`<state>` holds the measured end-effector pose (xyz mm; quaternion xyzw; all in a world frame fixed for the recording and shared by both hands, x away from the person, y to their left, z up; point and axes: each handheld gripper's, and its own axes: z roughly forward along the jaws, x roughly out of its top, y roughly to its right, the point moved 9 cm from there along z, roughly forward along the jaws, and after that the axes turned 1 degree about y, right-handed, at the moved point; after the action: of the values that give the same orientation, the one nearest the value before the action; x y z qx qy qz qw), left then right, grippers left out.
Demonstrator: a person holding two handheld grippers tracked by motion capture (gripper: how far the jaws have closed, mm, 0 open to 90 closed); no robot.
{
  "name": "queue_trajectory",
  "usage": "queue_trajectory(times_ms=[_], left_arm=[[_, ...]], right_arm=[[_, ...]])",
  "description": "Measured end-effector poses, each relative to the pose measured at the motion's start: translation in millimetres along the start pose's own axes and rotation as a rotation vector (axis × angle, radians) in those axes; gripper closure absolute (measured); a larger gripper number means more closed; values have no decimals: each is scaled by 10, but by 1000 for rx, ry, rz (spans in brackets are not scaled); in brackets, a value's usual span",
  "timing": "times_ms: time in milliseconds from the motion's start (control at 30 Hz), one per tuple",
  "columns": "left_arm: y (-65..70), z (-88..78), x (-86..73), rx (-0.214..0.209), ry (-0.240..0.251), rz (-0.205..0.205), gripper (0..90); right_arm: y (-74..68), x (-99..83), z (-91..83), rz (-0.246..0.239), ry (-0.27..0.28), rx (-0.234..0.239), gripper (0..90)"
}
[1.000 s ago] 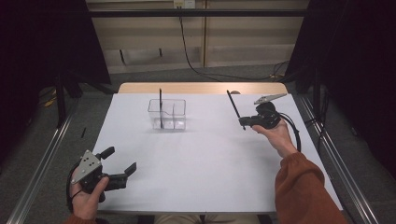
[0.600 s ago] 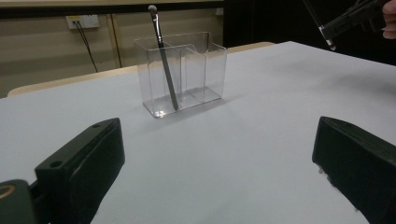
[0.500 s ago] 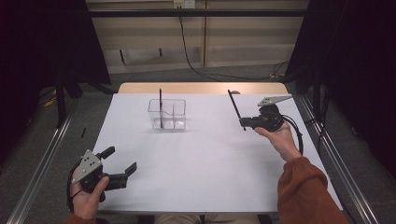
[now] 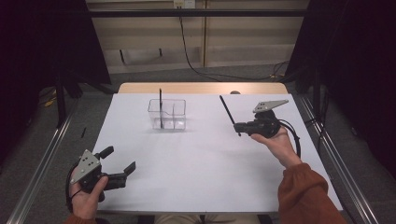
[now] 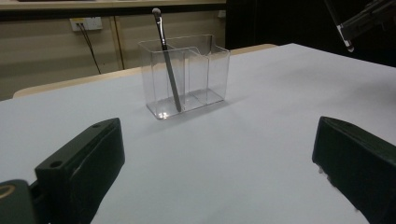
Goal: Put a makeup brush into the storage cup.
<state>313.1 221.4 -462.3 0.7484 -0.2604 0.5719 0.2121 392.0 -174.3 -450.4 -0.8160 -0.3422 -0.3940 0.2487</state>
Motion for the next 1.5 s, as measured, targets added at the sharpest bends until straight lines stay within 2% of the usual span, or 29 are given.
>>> queue_trajectory(times_ms=[267, 467, 533, 700, 1033, 1133, 1200, 1500], left_arm=[[-31, -17, 5, 11, 6, -9, 25], [-31, -13, 5, 10, 3, 1, 25], [-26, -14, 6, 11, 5, -7, 25], [-22, -9, 2, 7, 0, 1, 26], [-18, -12, 6, 2, 2, 4, 25], [-16, -11, 3, 1, 1, 4, 25], [-13, -12, 4, 0, 1, 6, 25], [-17, -6, -4, 2, -3, 6, 25]], right_arm=[[-160, 22, -24, -27, 9, 34, 844], [-223, -2, -34, -32, 3, 47, 844], [-246, -6, -53, -35, 0, 48, 844], [-334, 18, -141, -55, 5, 57, 844], [-573, 41, -196, -91, 21, 127, 845], [-664, 30, -146, -128, -3, 148, 844], [-737, 48, -132, -145, 7, 178, 844], [-934, 110, -77, -192, -15, 212, 844]])
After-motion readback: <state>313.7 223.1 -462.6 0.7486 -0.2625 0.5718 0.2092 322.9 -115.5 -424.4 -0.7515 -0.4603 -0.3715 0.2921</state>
